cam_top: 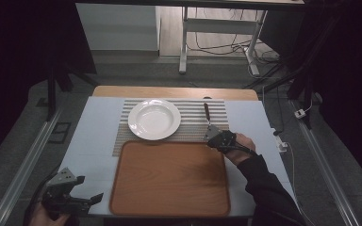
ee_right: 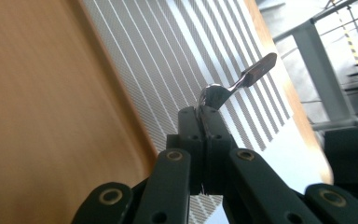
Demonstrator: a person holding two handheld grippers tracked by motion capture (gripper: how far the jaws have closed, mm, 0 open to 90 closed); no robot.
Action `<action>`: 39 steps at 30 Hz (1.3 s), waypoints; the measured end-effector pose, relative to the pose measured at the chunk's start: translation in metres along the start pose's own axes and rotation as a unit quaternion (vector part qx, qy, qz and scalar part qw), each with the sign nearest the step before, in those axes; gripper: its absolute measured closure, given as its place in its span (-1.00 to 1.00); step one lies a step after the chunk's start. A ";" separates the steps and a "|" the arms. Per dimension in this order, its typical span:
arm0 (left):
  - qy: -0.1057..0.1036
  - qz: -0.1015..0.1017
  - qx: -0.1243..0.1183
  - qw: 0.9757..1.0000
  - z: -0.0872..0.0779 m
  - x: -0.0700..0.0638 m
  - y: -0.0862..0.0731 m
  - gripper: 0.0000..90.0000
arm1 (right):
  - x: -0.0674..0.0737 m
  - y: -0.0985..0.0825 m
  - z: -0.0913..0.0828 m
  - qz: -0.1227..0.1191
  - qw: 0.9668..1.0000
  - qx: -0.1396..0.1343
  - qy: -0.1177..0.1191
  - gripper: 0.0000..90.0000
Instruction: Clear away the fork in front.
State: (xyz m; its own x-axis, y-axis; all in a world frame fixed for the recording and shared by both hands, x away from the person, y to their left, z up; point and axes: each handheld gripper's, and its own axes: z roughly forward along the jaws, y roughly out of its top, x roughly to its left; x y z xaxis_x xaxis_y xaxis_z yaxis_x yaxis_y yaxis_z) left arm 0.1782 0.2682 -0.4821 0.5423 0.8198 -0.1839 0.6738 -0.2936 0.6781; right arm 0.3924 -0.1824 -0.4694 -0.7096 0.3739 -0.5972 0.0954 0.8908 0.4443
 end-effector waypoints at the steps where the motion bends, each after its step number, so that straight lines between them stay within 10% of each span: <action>1: 0.000 0.002 0.000 1.000 0.000 0.000 0.000 -0.89 | -0.002 -0.002 -0.008 0.028 0.999 -0.019 0.016 1.00; 15: -0.024 0.016 -0.016 0.999 -0.003 0.000 -0.001 -0.92 | 0.002 -0.013 -0.051 0.118 0.983 -0.098 0.099 1.00; 26: -0.023 0.029 -0.015 0.999 -0.003 -0.003 0.000 -0.96 | 0.009 -0.030 -0.079 0.169 0.960 -0.145 0.173 1.00; 39: -0.084 0.087 -0.036 0.992 0.016 -0.014 0.022 -1.00 | 0.027 -0.033 -0.103 0.175 0.930 -0.193 0.258 1.00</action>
State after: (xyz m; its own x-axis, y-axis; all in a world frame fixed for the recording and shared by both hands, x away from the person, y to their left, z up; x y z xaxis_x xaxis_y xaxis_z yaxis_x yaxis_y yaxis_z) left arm 0.1936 0.2425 -0.4754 0.7277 0.6642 -0.1711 0.5282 -0.3835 0.7576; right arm 0.2982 -0.2285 -0.4312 -0.9324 0.3611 -0.0161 0.1955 0.5414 0.8177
